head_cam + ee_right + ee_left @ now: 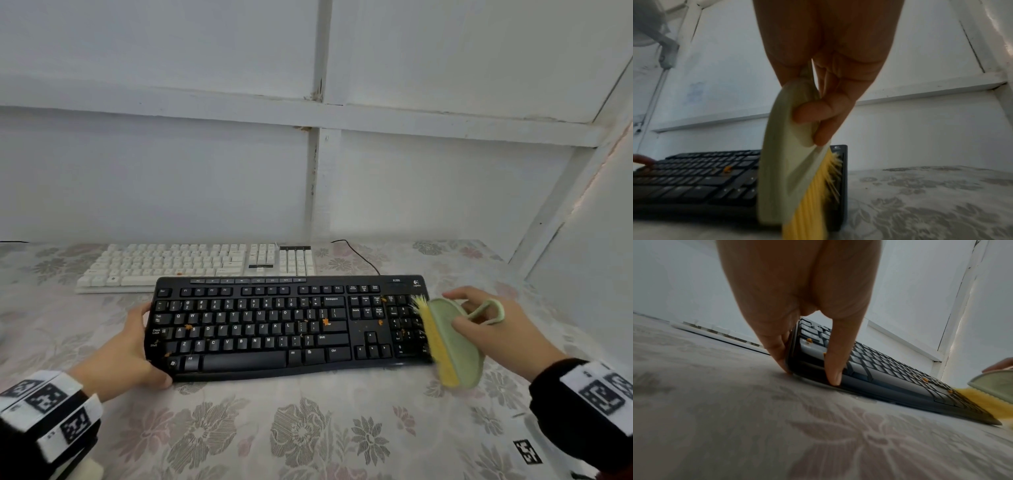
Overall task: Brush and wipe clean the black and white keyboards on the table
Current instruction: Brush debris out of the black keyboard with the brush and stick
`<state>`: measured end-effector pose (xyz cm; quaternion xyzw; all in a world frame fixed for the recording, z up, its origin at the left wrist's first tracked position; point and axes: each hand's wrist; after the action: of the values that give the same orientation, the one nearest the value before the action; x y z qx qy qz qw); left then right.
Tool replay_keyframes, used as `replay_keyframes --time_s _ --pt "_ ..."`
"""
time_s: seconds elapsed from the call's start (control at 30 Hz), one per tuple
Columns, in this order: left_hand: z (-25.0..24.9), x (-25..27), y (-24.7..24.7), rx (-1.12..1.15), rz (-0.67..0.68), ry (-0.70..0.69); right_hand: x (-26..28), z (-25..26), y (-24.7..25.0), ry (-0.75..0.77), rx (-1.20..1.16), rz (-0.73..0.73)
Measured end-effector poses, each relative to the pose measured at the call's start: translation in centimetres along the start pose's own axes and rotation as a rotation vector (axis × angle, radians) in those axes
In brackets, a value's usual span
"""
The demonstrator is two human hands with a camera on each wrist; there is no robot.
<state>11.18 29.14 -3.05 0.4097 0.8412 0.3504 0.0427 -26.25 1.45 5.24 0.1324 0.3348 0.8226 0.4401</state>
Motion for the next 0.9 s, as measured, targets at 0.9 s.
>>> replay_keyframes --time_s 0.9 --pt "-0.3 0.2 0.1 0.025 0.009 -0.009 0.0 1.6 -0.8 -0.009 0.002 0.008"
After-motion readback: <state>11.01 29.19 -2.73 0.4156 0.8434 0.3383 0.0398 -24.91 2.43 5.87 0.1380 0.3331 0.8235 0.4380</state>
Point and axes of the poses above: each hand's wrist, its own x-axis away from the middle knuckle, its own y-axis out of the back of the hand, z = x × y, and after that the axes turned 4 degrees about -x, right-handed
